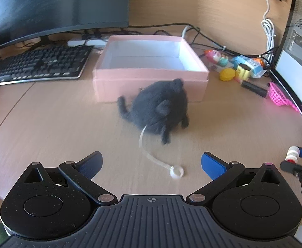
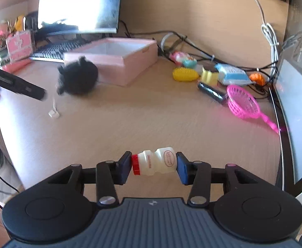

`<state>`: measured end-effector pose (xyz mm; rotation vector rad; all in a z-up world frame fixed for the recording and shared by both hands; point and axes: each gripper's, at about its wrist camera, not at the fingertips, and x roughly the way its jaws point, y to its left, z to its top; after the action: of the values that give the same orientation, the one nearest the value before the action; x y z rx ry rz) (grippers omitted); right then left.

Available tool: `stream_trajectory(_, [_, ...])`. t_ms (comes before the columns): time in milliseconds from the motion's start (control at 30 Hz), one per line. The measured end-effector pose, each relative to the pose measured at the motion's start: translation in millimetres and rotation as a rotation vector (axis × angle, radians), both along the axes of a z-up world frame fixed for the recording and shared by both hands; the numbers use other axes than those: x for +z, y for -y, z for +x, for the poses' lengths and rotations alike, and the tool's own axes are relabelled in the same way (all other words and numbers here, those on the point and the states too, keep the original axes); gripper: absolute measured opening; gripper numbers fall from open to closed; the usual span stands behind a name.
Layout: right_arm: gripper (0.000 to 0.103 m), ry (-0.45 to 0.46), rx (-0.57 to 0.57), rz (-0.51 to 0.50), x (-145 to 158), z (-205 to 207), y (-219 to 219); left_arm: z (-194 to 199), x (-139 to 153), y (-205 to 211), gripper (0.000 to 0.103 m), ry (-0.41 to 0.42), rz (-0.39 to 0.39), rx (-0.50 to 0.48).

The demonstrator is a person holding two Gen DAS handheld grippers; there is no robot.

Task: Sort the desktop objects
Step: 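Carry the yogurt bottle into the pink box while the left tool carries the plush mouse there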

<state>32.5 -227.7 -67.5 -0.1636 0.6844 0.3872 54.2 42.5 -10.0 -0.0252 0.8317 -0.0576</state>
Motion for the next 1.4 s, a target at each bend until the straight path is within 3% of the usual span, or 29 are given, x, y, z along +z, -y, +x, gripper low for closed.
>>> stream_trajectory(67, [0.045, 0.013, 0.004, 0.02, 7, -4, -9, 14, 4, 12, 0.103, 0.033, 0.013, -0.01])
stream_trajectory(200, [0.045, 0.034, 0.051, 0.016, 18, -11, -33, 52, 0, 37, 0.103, 0.041, 0.127, 0.028])
stream_trajectory(367, [0.045, 0.05, 0.067, 0.023, 34, -28, -41, 86, -25, 40, 0.103, -0.045, 0.114, 0.084])
stream_trajectory(467, [0.045, 0.059, 0.048, 0.013, 41, -37, -38, 87, -35, 41, 0.102, -0.04, 0.122, 0.079])
stream_trajectory(533, [0.045, 0.066, 0.04, 0.001, 46, -41, -35, 83, -36, 41, 0.08, -0.018, 0.144, 0.096])
stream_trajectory(600, [0.045, 0.067, 0.038, 0.002, 49, -43, -30, 79, -33, 37, 0.077, -0.009, 0.124, 0.086])
stream_trajectory(733, [0.045, 0.065, 0.053, 0.014, 56, -43, -24, 52, -23, 26, 0.076, 0.031, 0.089, 0.076])
stream_trajectory(1067, [0.045, 0.109, 0.189, 0.013, 77, -30, -45, -66, 39, 13, 0.076, 0.293, 0.135, -0.069])
stream_trajectory(1233, [0.045, 0.155, 0.258, 0.051, 92, -19, -65, -76, 65, 13, 0.077, 0.335, 0.152, -0.078])
stream_trajectory(1400, [0.045, 0.178, 0.282, 0.105, 98, -6, -83, -68, 73, 10, 0.077, 0.319, 0.203, -0.108])
